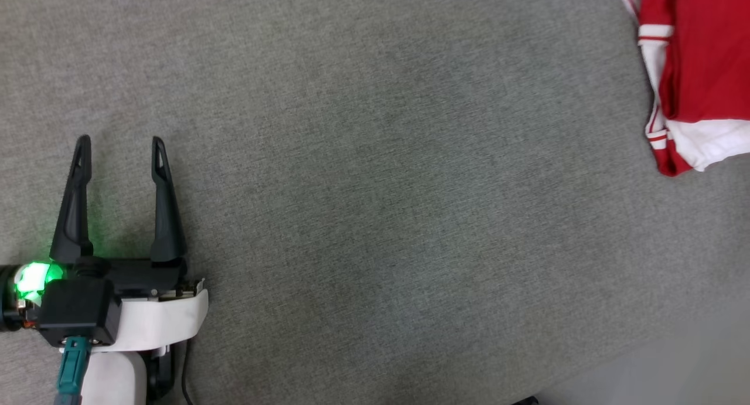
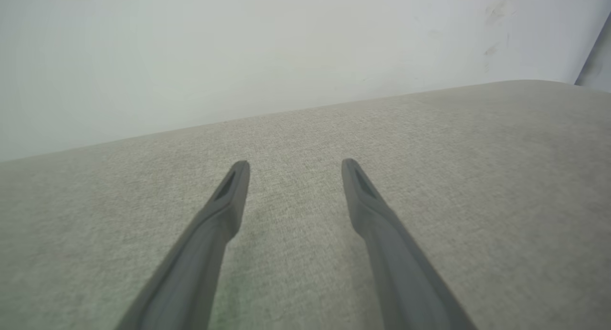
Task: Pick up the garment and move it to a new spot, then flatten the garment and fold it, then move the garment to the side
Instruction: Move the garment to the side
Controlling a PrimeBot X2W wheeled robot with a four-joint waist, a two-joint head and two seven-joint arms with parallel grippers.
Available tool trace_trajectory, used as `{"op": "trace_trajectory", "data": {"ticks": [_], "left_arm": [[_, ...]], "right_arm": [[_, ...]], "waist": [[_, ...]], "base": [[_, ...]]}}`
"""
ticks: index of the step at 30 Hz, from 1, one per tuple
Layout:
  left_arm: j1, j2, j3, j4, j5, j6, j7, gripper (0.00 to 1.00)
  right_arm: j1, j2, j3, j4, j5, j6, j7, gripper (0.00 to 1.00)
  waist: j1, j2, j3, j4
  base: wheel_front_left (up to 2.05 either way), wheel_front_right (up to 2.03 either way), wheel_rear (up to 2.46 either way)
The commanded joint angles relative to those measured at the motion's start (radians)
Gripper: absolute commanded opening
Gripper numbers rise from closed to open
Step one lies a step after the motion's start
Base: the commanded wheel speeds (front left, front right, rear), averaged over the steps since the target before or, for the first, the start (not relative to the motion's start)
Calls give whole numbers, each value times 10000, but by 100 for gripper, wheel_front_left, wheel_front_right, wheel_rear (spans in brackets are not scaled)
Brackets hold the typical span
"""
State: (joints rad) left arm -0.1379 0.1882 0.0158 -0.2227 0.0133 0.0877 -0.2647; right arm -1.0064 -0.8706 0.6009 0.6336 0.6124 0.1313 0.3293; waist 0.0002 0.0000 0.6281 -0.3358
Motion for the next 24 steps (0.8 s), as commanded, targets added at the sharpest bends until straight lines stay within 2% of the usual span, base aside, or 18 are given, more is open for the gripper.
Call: {"op": "trace_trajectory", "data": {"ticks": [1,4,5,6,11,16,20,24], "left_arm": [[-196,77,-2,165,-46,-5,23,100],[-249,81,-77,249,-76,-3,28,100],[-253,55,-111,280,-86,4,28,100],[-232,26,-137,293,-106,26,28,100],[100,-225,-217,360,-213,130,3,100],[595,-554,-209,499,-334,262,-5,100],[1086,-797,-189,557,-375,376,-5,100],[1453,-938,-160,594,-429,454,-5,100]], "right_arm": [[-155,250,-134,326,55,-11,-125,0],[-245,435,-328,943,-92,-12,-375,0],[-228,523,-357,1162,-173,-12,-440,80],[-223,615,-394,1327,-248,-12,-566,100],[-530,679,-931,2125,-1478,-12,-2143,100],[-578,1210,-1740,2622,-2962,-11,-4133,100],[-312,2078,-2766,2664,-3983,-9,-5593,100],[165,2863,-3584,2037,-4613,-11,-5910,100]], "waist": [[-2,0,164,37],[-2,0,138,94],[-2,0,59,127],[-2,0,-49,168],[-2,0,-944,436],[-2,0,-2020,769],[-2,0,-2794,1068],[-2,0,-3329,1306]], "base": [[0,0,0],[0,0,0],[0,0,0],[0,0,0],[0,0,0],[0,0,0],[0,0,0],[0,0,0]]}}
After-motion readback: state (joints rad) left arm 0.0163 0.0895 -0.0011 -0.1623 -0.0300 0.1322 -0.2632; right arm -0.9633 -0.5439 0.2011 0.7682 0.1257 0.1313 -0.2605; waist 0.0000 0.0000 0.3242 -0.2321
